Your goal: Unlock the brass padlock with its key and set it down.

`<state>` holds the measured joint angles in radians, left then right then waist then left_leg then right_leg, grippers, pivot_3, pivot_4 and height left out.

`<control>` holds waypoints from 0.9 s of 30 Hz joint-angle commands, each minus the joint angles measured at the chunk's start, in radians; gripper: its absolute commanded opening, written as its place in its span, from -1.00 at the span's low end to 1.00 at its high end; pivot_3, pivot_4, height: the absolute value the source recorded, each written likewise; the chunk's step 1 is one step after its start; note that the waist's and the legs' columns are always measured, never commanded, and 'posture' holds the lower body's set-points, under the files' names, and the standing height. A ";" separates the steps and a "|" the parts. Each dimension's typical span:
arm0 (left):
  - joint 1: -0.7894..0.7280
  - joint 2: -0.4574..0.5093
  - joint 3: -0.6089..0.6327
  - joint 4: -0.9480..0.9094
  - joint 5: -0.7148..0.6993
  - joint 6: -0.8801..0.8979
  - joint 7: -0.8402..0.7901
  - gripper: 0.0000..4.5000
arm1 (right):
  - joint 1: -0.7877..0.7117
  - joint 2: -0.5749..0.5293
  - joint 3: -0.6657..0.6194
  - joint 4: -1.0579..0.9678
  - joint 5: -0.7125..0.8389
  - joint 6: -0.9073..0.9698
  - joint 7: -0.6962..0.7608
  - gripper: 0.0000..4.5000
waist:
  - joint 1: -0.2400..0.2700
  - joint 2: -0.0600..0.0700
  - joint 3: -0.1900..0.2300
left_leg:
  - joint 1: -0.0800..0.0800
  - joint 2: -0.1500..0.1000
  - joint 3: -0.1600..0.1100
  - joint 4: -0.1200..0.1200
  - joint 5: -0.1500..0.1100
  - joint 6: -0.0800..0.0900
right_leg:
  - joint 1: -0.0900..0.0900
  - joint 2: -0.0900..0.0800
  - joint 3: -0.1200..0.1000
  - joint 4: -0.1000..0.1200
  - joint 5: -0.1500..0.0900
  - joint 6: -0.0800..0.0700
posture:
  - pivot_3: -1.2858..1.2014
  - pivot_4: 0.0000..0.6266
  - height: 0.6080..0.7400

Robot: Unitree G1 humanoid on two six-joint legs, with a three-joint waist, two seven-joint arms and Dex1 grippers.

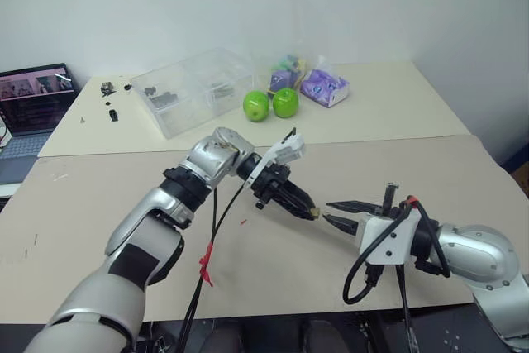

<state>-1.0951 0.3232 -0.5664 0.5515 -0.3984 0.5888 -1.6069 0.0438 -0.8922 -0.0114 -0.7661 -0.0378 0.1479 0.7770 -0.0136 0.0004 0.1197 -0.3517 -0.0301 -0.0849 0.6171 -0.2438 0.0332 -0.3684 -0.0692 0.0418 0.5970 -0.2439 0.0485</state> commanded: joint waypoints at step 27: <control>-0.069 0.000 -0.016 0.035 -0.027 -0.051 -0.008 -0.58 | -0.013 0.005 -0.038 -0.042 -0.015 0.023 0.006 -1.00 | 0.000 0.000 0.000 | 0.000 0.000 0.000 0.000 0.000 0.000 | 0.000 0.000 0.000 0.000 0.000 0.000 | 0.03 -0.52 1.00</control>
<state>-1.1297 0.3096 -0.5833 0.6055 -0.4077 0.5430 -1.6048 0.0445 -0.8876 -0.0166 -0.7957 -0.0476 0.1841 0.7863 -0.0140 0.0005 0.1196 -0.3516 -0.0300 -0.0849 0.6171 -0.2439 0.0333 -0.3683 -0.0691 0.0418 0.5974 -0.2439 0.0485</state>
